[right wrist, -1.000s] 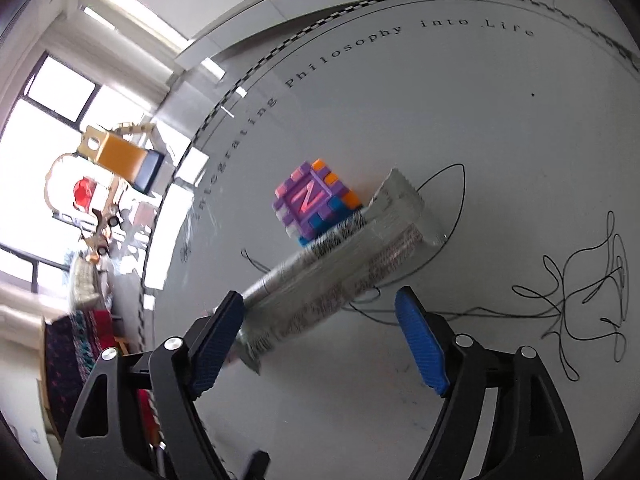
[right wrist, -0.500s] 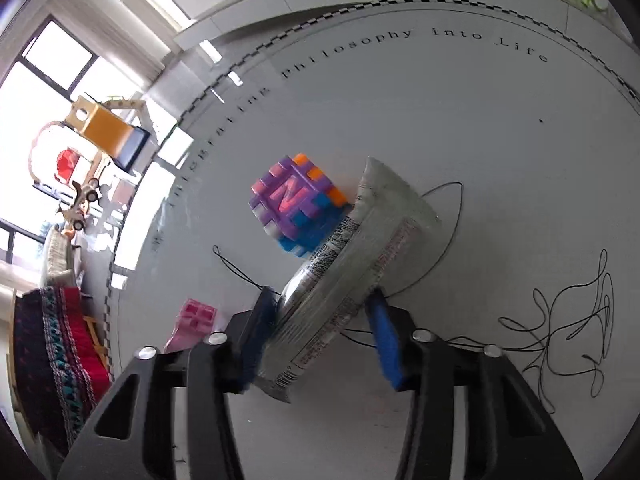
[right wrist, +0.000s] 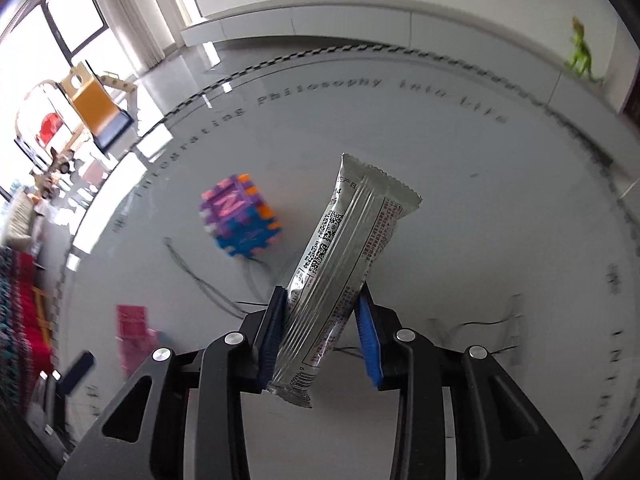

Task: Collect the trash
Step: 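Grasp the silver snack wrapper with the right tool while the left tool grasps the pink box, then carry the pink box and silver wrapper to the trash bag and release both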

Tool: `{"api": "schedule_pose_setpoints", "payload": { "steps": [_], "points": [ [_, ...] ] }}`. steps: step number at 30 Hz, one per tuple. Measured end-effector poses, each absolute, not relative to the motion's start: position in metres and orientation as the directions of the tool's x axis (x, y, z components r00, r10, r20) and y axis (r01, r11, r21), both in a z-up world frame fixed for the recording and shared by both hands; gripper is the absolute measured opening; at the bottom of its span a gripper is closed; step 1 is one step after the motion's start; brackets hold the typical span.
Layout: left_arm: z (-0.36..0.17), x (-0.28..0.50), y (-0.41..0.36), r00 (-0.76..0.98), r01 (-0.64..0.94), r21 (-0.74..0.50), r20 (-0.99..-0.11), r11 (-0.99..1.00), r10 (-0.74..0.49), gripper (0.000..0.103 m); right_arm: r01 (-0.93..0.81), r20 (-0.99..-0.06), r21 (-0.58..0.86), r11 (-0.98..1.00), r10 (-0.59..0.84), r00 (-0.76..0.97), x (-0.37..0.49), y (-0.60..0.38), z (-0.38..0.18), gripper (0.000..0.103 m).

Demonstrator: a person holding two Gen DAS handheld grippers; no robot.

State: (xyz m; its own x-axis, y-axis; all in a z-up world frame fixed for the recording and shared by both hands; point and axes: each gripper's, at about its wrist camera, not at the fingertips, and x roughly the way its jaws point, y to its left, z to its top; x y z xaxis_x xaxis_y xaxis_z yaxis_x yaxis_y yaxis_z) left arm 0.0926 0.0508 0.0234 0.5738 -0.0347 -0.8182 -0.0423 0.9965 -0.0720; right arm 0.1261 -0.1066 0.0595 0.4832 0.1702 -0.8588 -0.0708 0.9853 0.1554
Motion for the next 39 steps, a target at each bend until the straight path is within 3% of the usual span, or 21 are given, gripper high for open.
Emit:
{"api": "schedule_pose_setpoints", "payload": {
  "steps": [8, 10, 12, 14, 17, 21, 39],
  "points": [
    [0.019, 0.109, 0.046, 0.549, -0.138, -0.126, -0.835, 0.982, -0.030, 0.094, -0.071, -0.849, 0.117, 0.991, 0.137, 0.511, 0.125, -0.118, 0.057, 0.037],
    [0.021, 0.110, 0.044, 0.554, -0.155, -0.103, -0.832, 0.983, 0.000, 0.084, -0.074, -0.847, 0.113, 0.991, 0.135, 0.515, 0.123, -0.118, 0.057, 0.037],
    [0.022, 0.111, 0.041, 0.557, -0.153, -0.081, -0.830, 0.985, 0.018, 0.062, -0.076, -0.845, 0.111, 0.991, 0.135, 0.518, 0.124, -0.119, 0.058, 0.037],
    [0.022, 0.110, 0.038, 0.559, -0.151, -0.052, -0.828, 0.987, 0.042, 0.051, -0.074, -0.843, 0.116, 0.990, 0.138, 0.521, 0.121, -0.120, 0.058, 0.037],
    [0.023, 0.110, 0.042, 0.564, -0.146, -0.042, -0.824, 0.988, 0.048, 0.043, -0.073, -0.839, 0.118, 0.990, 0.138, 0.526, 0.117, -0.120, 0.059, 0.037],
    [0.024, 0.107, 0.048, 0.583, -0.148, -0.121, -0.813, 0.982, -0.012, 0.042, -0.088, -0.838, 0.138, 0.987, 0.163, 0.521, 0.112, -0.117, 0.060, 0.037],
    [0.048, 0.058, 0.056, 0.626, -0.143, -0.182, -0.778, 0.973, -0.054, 0.040, -0.170, -0.824, 0.160, 0.973, 0.226, 0.519, 0.071, -0.095, 0.079, 0.037]
  ]
}}
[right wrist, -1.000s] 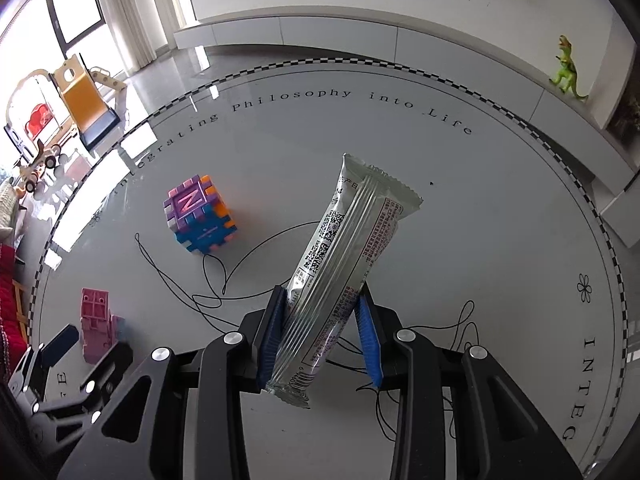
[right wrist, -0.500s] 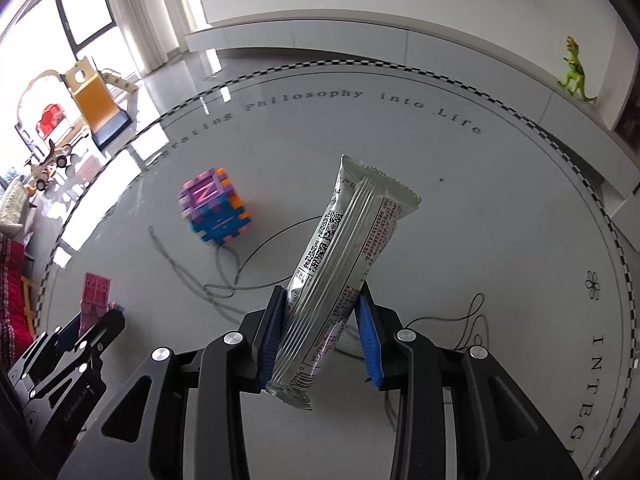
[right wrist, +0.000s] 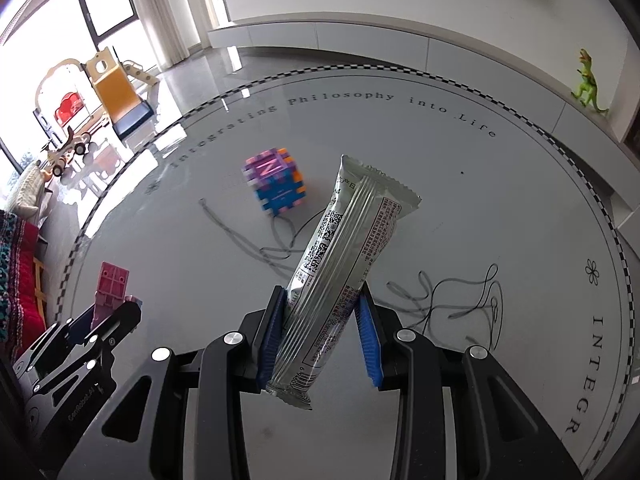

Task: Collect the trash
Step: 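Carry the pink box and silver wrapper to the trash bag and release both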

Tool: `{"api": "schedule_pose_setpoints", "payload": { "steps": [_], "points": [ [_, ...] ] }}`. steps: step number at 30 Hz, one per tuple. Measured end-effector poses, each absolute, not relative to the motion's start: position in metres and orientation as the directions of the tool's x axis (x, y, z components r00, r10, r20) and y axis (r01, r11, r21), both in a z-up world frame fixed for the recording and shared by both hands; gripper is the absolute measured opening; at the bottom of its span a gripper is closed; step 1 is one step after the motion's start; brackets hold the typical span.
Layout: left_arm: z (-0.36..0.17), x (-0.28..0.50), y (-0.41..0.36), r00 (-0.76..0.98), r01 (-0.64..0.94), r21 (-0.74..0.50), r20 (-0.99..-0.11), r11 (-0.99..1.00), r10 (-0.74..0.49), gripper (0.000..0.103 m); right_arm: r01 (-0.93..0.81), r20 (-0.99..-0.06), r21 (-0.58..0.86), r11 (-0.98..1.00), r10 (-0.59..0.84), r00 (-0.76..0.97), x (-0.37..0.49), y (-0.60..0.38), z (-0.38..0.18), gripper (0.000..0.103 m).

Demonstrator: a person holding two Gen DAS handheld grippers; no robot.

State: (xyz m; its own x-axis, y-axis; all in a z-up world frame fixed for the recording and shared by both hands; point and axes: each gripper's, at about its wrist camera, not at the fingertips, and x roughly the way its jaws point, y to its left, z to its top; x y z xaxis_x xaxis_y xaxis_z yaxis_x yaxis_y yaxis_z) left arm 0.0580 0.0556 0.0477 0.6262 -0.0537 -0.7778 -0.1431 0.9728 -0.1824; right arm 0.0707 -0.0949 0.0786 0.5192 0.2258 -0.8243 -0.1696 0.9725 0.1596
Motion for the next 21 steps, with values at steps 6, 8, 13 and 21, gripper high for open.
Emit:
{"api": "schedule_pose_setpoints", "payload": {
  "steps": [6, 8, 13, 21],
  "points": [
    [0.056, 0.042, 0.063, 0.638, -0.144, -0.191, -0.768, 0.971, -0.056, 0.040, -0.188, -0.819, 0.157, 0.969, 0.235, 0.524, 0.052, -0.088, 0.084, 0.037],
    [0.058, 0.037, 0.063, 0.643, -0.141, -0.191, -0.764, 0.971, -0.057, 0.040, -0.194, -0.818, 0.157, 0.968, 0.237, 0.525, 0.046, -0.086, 0.086, 0.037],
    [0.062, 0.022, 0.059, 0.649, -0.121, -0.193, -0.758, 0.974, -0.070, 0.040, -0.200, -0.817, 0.160, 0.967, 0.243, 0.524, 0.031, -0.085, 0.088, 0.037],
    [0.067, -0.008, 0.061, 0.656, -0.115, -0.206, -0.750, 0.972, -0.082, 0.040, -0.219, -0.810, 0.159, 0.963, 0.254, 0.528, 0.003, -0.081, 0.096, 0.037]
  ]
}}
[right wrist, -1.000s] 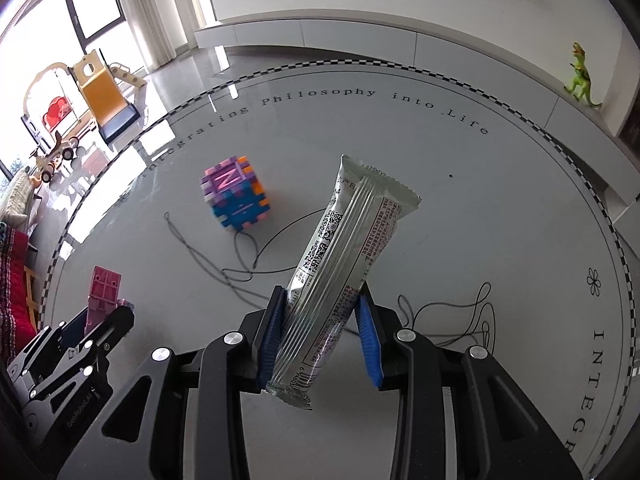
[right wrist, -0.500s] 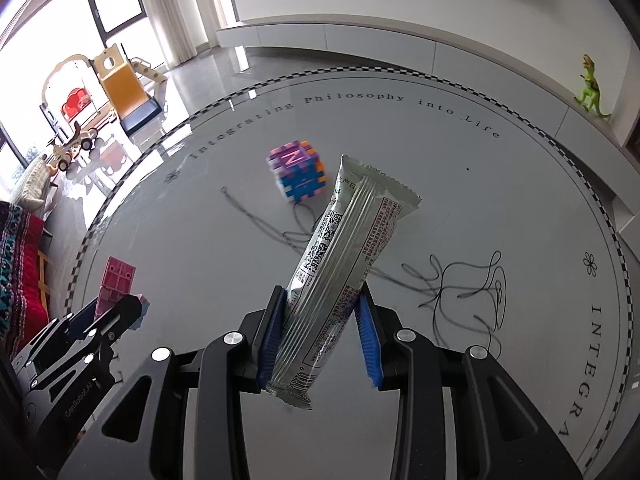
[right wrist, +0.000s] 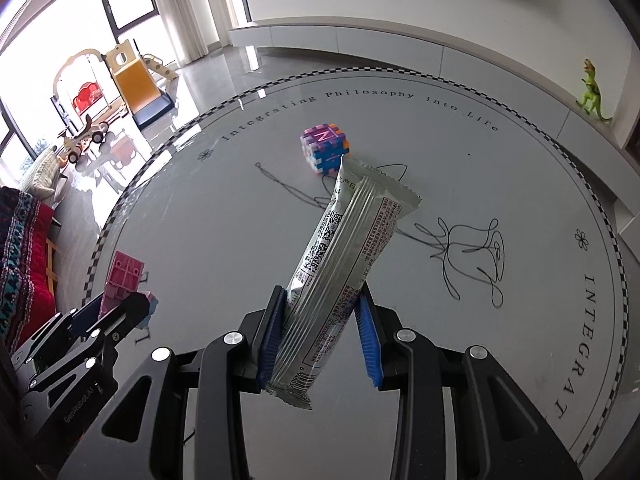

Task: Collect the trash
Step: 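Carry the pink box and silver wrapper to the trash bag and release both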

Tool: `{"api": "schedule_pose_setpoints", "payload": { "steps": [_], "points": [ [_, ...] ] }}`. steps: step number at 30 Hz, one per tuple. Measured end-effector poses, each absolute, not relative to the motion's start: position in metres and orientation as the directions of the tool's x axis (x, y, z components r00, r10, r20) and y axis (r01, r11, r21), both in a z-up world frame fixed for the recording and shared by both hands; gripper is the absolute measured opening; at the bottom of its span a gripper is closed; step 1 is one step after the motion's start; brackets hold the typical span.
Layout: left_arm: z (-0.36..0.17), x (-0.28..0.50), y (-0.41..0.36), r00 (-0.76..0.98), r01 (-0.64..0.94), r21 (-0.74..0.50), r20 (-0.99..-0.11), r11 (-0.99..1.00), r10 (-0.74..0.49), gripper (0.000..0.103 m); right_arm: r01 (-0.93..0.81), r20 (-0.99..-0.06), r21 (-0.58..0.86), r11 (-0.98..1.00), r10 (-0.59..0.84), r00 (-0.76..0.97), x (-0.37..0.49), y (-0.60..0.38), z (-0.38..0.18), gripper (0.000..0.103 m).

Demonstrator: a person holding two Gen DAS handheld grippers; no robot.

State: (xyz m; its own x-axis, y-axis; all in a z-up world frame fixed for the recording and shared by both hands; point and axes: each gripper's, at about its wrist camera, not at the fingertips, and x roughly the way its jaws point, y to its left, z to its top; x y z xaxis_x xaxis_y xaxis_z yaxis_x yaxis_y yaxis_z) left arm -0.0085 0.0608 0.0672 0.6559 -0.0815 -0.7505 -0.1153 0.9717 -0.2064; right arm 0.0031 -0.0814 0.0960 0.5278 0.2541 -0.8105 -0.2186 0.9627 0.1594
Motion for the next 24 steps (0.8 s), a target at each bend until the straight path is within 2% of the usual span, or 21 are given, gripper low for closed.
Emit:
{"api": "schedule_pose_setpoints", "payload": {
  "steps": [24],
  "points": [
    [0.073, -0.112, 0.109, 0.691, -0.209, -0.219, -0.722, 0.953, -0.014, 0.040, -0.359, -0.775, 0.184, 0.915, 0.359, 0.520, -0.079, -0.032, 0.112, 0.037]
  ]
}}
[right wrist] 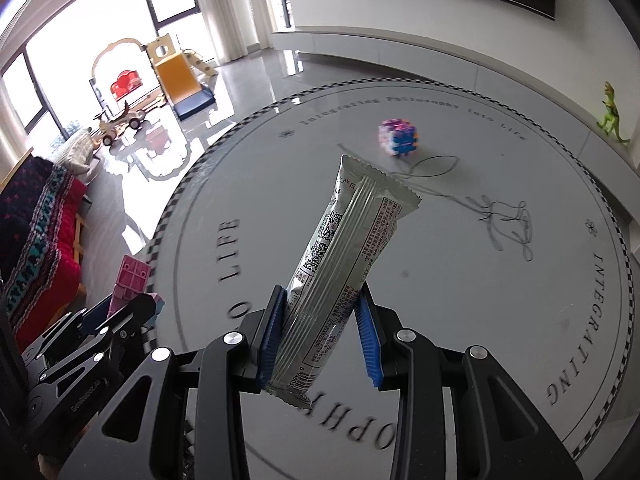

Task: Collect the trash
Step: 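Carry the pink box and silver wrapper to the trash bag and release both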

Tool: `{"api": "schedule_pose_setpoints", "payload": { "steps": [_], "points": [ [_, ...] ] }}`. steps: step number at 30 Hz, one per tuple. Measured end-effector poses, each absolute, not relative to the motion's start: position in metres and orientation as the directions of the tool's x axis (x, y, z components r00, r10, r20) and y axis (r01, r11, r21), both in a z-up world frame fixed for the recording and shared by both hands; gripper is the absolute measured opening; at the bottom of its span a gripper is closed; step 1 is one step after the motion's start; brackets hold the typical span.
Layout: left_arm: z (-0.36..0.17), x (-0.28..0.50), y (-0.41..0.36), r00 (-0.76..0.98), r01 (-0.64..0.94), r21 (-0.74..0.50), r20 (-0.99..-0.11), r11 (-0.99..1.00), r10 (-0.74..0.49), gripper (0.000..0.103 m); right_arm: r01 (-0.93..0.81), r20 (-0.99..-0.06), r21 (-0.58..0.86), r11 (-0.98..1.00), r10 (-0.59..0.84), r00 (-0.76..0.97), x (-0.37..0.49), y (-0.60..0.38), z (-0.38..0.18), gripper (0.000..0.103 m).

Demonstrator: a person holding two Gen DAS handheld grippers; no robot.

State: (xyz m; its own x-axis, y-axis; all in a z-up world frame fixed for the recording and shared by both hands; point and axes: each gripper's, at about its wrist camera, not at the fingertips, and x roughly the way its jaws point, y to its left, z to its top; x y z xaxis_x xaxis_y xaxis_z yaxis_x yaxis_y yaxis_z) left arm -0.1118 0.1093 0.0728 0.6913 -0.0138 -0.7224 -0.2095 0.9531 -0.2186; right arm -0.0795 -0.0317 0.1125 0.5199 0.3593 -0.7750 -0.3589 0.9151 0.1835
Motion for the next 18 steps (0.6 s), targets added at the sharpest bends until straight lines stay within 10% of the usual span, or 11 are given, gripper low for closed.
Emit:
{"api": "schedule_pose_setpoints", "payload": {
  "steps": [18],
  "points": [
    [0.060, -0.194, 0.179, 0.684, -0.358, -0.231, -0.724, 0.905, 0.086, 0.040, -0.530, -0.783, 0.201, 0.824, 0.460, 0.418, -0.144, 0.064, 0.101, 0.037]
  ]
}}
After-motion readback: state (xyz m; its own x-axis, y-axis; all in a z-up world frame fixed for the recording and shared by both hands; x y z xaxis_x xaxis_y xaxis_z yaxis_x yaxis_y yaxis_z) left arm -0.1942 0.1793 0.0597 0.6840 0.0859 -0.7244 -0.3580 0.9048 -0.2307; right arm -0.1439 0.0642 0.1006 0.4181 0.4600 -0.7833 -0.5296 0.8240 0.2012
